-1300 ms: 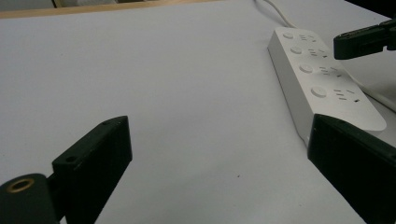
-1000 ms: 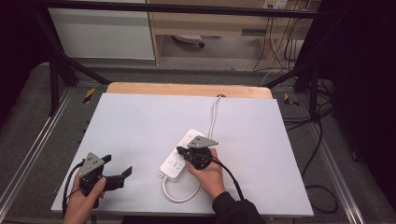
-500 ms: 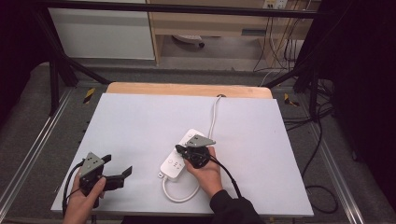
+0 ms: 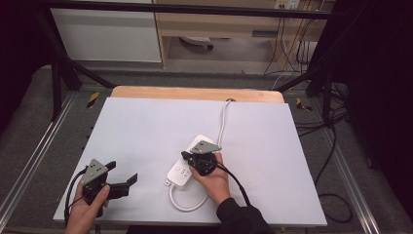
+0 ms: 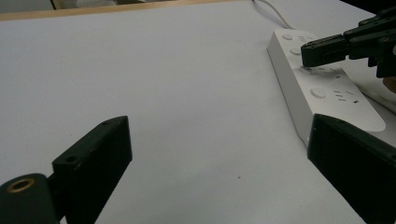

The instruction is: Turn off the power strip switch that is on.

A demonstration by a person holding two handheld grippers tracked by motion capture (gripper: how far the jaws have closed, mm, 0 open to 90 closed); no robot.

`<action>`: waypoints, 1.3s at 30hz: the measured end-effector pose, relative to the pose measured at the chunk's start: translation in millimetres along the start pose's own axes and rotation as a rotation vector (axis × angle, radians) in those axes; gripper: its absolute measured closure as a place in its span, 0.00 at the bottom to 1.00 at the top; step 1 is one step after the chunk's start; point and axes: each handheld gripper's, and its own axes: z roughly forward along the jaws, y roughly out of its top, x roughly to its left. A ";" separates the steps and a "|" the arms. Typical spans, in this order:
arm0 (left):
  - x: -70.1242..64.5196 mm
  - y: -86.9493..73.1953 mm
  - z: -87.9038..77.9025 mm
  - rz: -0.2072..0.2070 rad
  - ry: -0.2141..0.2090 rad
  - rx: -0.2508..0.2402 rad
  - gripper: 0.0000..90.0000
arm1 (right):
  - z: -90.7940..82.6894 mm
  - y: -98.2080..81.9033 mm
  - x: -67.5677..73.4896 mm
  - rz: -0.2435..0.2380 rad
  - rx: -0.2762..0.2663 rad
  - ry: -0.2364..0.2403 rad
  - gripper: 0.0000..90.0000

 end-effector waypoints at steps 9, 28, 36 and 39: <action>0.3 0.0 -0.4 0.002 0.002 0.001 0.07 | -0.5 -1.0 -1.5 0.007 0.004 -0.002 1.00; -0.1 -0.1 -0.7 0.004 0.004 0.003 0.07 | 2.1 -4.7 -2.2 0.013 0.014 0.004 1.00; -0.6 -0.3 -0.2 0.002 0.003 0.005 0.07 | 0.4 -5.7 -2.5 0.004 0.014 -0.004 1.00; -0.8 -0.4 -0.2 0.003 0.004 0.005 0.07 | -0.3 -5.2 -3.5 0.003 0.022 -0.004 1.00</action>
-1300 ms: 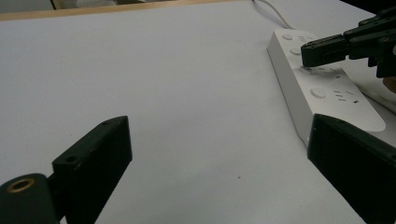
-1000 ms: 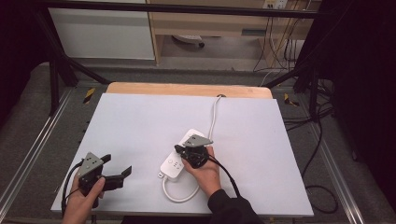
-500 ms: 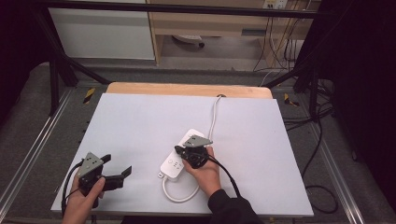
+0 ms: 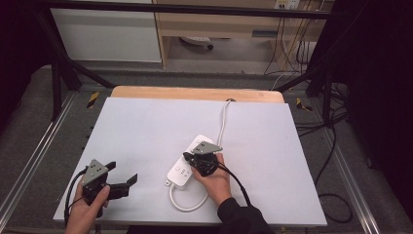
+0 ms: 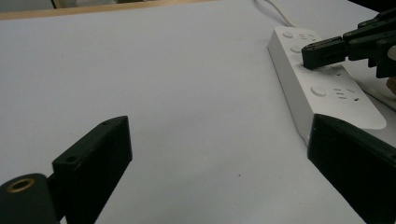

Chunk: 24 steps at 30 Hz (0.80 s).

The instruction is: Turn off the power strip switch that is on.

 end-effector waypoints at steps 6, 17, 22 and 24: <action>0.2 -0.1 0.3 -0.002 0.000 0.001 0.07 | 0.1 0.7 -1.0 0.015 0.005 0.006 1.00; 0.7 -0.1 0.1 -0.002 0.000 0.001 0.07 | 1.2 0.7 -2.7 0.051 0.000 0.021 1.00; 0.3 0.0 0.1 0.001 -0.002 0.002 0.07 | 1.3 2.0 -1.6 0.035 0.010 0.014 1.00; 0.2 0.0 0.3 0.002 -0.002 0.002 0.07 | 1.3 1.9 -0.2 0.031 0.009 0.007 1.00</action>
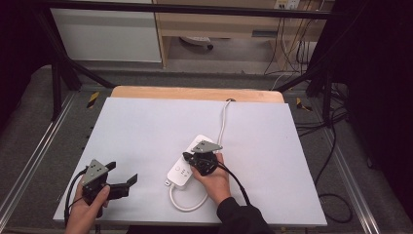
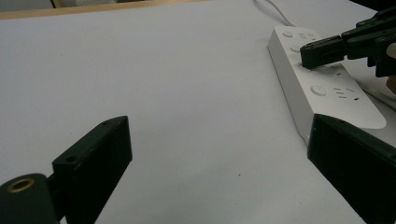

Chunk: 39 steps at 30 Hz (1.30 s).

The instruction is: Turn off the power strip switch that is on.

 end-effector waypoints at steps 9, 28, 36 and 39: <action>-0.5 -0.1 0.2 0.001 0.001 0.005 0.07 | 1.0 2.6 3.2 -0.048 0.019 -0.025 1.00; -0.7 -0.6 0.5 0.001 0.003 0.008 0.07 | 2.0 3.3 9.6 -0.108 0.037 -0.053 1.00; -0.5 -0.5 0.5 0.001 0.001 0.008 0.07 | 2.0 1.6 8.1 -0.087 0.022 -0.047 1.00; -0.5 -0.6 0.7 0.001 -0.001 0.008 0.07 | 1.9 1.6 7.5 -0.082 0.022 -0.042 1.00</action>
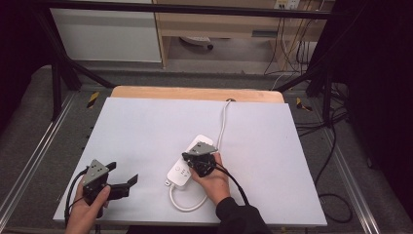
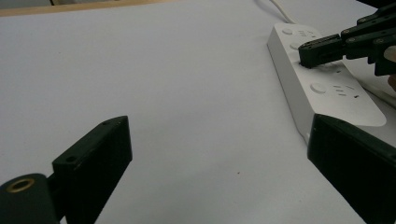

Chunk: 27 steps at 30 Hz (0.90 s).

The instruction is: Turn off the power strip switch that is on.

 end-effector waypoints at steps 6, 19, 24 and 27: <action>-0.2 0.0 -0.1 0.004 0.002 0.002 0.07 | 0.0 1.2 0.0 -0.002 0.007 0.000 1.00; 0.3 -0.3 0.7 -0.003 0.002 0.005 0.07 | 0.2 1.3 -1.3 0.014 0.003 0.004 1.00; 0.2 -0.2 0.9 -0.002 0.001 0.006 0.07 | 0.4 1.2 -1.5 0.018 0.001 0.005 1.00; 0.3 -0.2 0.6 -0.003 0.001 0.004 0.07 | 0.4 1.2 -1.8 0.021 0.001 0.007 1.00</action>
